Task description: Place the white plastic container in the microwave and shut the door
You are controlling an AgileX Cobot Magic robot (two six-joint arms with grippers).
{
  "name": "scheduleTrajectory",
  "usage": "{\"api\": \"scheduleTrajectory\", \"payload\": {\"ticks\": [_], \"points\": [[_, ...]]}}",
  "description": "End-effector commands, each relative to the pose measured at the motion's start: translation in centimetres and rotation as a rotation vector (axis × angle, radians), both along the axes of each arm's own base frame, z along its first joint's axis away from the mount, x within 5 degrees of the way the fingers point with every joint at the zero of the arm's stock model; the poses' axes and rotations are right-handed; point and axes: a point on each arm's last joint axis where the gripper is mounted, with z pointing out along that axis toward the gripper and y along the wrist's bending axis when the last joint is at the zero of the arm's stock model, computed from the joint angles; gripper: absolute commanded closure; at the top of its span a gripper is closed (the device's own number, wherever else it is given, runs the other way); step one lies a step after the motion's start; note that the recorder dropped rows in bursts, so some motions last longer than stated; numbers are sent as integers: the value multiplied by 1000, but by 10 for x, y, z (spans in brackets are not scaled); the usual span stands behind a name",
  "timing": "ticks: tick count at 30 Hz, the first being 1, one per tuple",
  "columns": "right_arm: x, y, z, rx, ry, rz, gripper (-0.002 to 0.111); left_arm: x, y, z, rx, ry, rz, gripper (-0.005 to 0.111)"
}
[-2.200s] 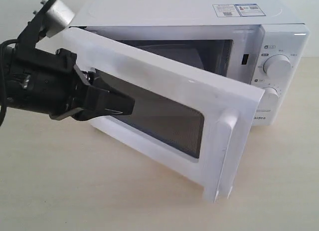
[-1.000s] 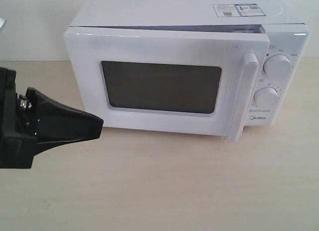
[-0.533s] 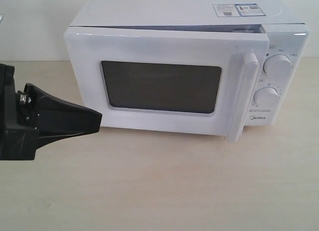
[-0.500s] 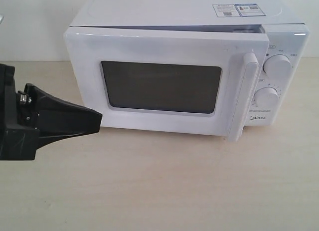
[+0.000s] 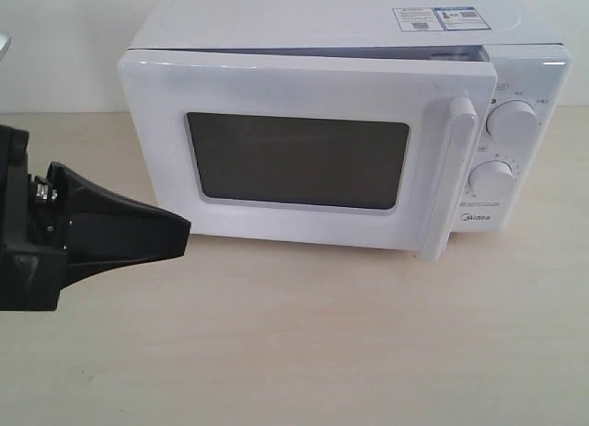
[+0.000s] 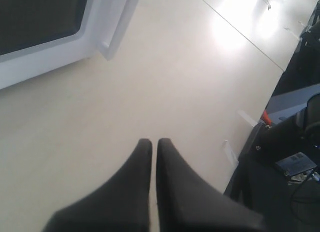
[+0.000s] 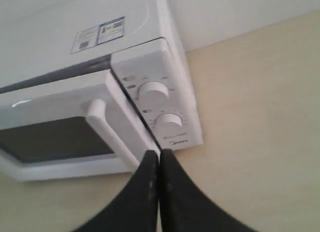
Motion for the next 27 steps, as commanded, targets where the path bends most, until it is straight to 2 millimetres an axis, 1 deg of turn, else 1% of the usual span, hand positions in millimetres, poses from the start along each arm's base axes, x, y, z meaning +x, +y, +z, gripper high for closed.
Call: {"api": "scheduleTrajectory", "payload": {"ticks": [1,3,5,7,9,10,11,12,13,14,15,16,18,22,23,25,27], "points": [[14,23,2,-32,-33,270,108,-3,0,0,-9,5,-4,102],[24,38,2,13,-54,427,108,-3,0,1,-9,4,-2,102],[35,50,3,60,-86,539,108,-3,0,1,-9,4,-2,102],[46,58,5,158,-108,597,108,-3,0,1,-9,4,-2,102],[59,63,5,218,-123,620,108,-3,0,1,-10,6,0,102],[64,64,4,221,-130,626,108,-3,0,1,-10,6,0,102],[78,66,-2,187,-126,630,108,-3,0,1,-12,7,0,102],[83,67,-6,180,-110,624,108,-3,0,1,-12,7,0,102],[95,69,-15,170,-81,603,108,-2,0,1,-11,5,1,102],[99,71,-20,151,-79,589,108,-2,0,1,-11,5,1,102],[105,74,-27,118,-102,521,108,-2,0,1,-11,3,5,102],[106,75,-30,98,-121,491,108,-2,0,1,-11,0,9,102],[103,87,-37,3,-208,419,108,-1,1,1,-12,-4,16,102],[98,121,-47,-102,-310,347,108,-1,1,1,-12,-4,16,102],[100,129,-53,-117,-312,324,108,-1,1,1,-12,-4,16,102],[109,141,-69,-196,-307,258,108,0,1,1,-13,-11,27,102],[120,147,-85,-252,-278,204,108,1,1,2,-14,-18,38,102]]}}
